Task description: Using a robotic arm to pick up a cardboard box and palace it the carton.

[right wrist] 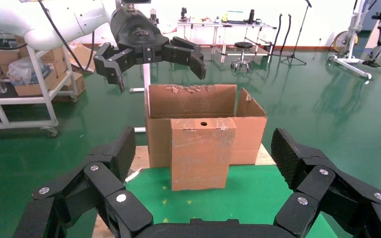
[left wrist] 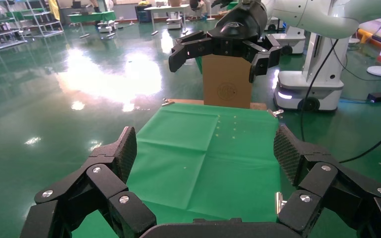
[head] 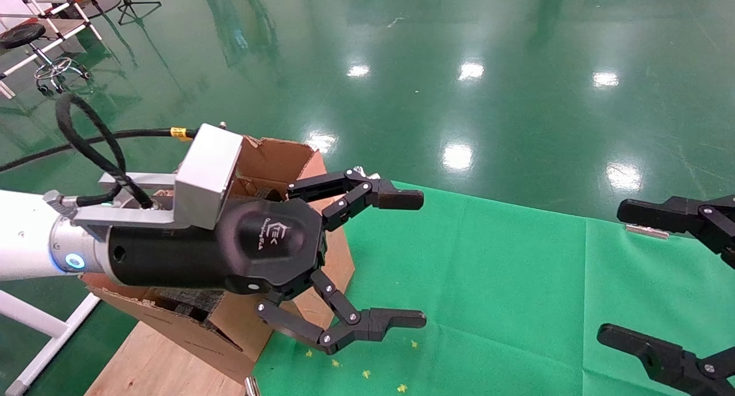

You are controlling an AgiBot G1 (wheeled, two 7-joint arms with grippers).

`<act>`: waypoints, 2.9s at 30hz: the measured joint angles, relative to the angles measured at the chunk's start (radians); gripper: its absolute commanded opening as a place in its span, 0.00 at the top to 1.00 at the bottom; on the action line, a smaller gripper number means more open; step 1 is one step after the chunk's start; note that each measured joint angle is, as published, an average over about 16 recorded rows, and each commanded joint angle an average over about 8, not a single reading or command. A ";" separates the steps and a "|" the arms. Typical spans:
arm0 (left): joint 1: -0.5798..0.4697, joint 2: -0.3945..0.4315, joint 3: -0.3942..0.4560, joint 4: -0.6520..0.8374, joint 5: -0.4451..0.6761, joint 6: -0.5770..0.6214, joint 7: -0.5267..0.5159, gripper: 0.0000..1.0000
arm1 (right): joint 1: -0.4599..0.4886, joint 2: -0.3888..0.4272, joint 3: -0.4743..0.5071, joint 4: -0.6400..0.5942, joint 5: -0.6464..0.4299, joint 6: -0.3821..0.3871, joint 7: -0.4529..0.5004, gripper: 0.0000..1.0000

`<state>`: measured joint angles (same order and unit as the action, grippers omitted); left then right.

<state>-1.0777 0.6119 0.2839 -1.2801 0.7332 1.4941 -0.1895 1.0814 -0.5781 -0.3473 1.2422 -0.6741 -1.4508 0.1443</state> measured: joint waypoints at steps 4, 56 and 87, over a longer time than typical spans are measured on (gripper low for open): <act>0.000 0.000 0.000 0.000 0.000 0.000 0.000 0.00 | 0.000 0.000 0.000 0.000 0.000 0.000 0.000 0.00; -0.365 -0.031 0.228 -0.072 0.848 -0.126 -0.517 0.00 | 0.000 0.000 0.000 0.000 0.000 0.001 0.000 1.00; -0.480 0.076 0.411 -0.073 1.123 0.011 -1.118 0.00 | 0.000 0.000 0.000 0.000 0.000 0.001 0.000 1.00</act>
<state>-1.5574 0.6878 0.6946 -1.3531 1.8566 1.5048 -1.3073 1.0812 -0.5779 -0.3475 1.2419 -0.6739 -1.4501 0.1442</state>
